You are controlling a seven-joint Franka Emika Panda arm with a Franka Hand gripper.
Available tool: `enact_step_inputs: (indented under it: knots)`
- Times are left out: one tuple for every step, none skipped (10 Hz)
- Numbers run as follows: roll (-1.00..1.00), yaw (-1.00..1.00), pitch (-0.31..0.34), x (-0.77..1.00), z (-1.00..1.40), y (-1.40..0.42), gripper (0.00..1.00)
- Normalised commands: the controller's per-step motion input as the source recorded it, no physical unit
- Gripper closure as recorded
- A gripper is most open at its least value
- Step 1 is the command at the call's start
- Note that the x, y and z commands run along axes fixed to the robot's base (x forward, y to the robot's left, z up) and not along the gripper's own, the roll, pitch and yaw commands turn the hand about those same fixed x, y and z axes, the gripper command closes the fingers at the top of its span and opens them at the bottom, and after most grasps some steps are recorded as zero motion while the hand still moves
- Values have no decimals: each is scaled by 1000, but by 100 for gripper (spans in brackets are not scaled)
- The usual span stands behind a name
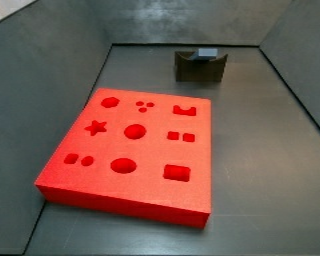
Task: Pick up the double-square object. Move up. Place the double-square object on the fixture. Regrasp the double-square object. Move to above the board. Insert the double-square object.
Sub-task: Regrasp the double-square object.
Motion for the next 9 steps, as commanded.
enact_step_inputs:
  knots:
    - [1000,45,-2,-31,7,-32,0]
    - [1000,46,-7,-27,10,-29,0]
    - [1000,47,-10,-21,9,-21,0]
    - [1000,48,-15,-12,9,-20,0]
    - [1000,49,-16,-10,10,-19,0]
    - [1000,50,-13,-11,8,-17,0]
    - [1000,51,-9,-7,7,-16,0]
    - [1000,52,-3,10,2,-21,0]
    - [1000,54,0,18,-4,-19,0]
